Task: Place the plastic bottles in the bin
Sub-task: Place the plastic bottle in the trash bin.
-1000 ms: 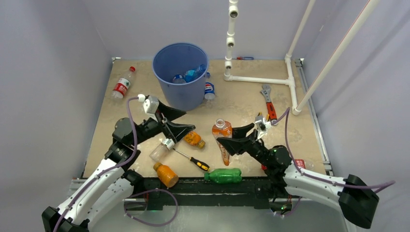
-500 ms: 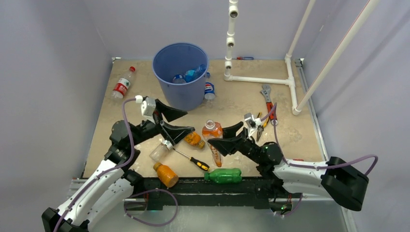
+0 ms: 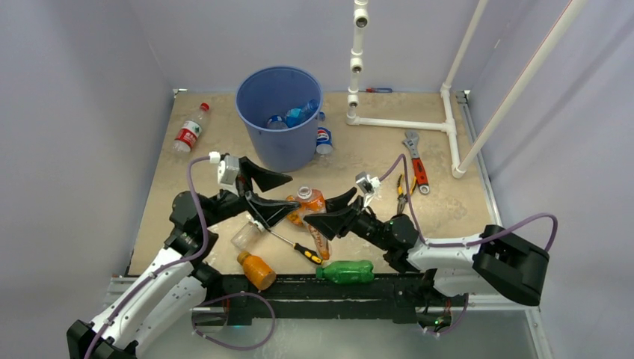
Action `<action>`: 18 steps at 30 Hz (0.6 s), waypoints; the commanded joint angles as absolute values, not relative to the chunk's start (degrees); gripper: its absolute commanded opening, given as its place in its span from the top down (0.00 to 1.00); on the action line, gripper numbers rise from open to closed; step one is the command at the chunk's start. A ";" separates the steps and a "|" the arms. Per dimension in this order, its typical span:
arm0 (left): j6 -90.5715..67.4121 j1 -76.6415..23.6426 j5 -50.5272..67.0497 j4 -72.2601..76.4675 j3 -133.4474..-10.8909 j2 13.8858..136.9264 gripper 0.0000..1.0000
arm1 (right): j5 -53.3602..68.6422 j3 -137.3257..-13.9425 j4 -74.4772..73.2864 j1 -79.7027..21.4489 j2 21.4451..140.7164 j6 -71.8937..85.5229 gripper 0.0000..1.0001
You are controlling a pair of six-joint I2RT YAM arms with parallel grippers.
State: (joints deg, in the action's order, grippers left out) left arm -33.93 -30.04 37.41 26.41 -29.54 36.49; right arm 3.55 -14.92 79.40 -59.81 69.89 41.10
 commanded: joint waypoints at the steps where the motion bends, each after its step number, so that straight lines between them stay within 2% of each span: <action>1: -35.23 -30.06 38.86 31.60 -28.62 35.93 0.17 | 2.96 -18.74 83.69 -61.02 72.14 42.12 0.80; 7: -35.20 -30.04 39.17 31.85 -28.56 36.83 0.28 | 4.20 -20.48 82.51 -61.56 73.42 42.10 0.81; 9: -35.23 -30.06 39.96 32.39 -28.57 37.18 0.46 | 4.70 -21.01 82.33 -61.74 73.83 41.97 0.81; 11: -35.38 -30.06 40.22 32.73 -28.57 37.50 0.56 | 4.75 -21.32 82.10 -61.93 74.25 41.90 0.81; 13: -35.49 -30.06 40.27 32.79 -28.57 37.61 0.57 | 4.94 -21.64 82.00 -62.17 74.71 41.77 0.81; 16: -35.44 -30.00 40.08 32.14 -28.81 37.74 0.45 | 5.01 -22.03 81.43 -62.55 75.13 41.28 0.81; 18: -35.44 -30.05 40.08 32.01 -28.97 37.88 0.41 | 4.93 -22.35 80.77 -62.79 75.30 40.97 0.81</action>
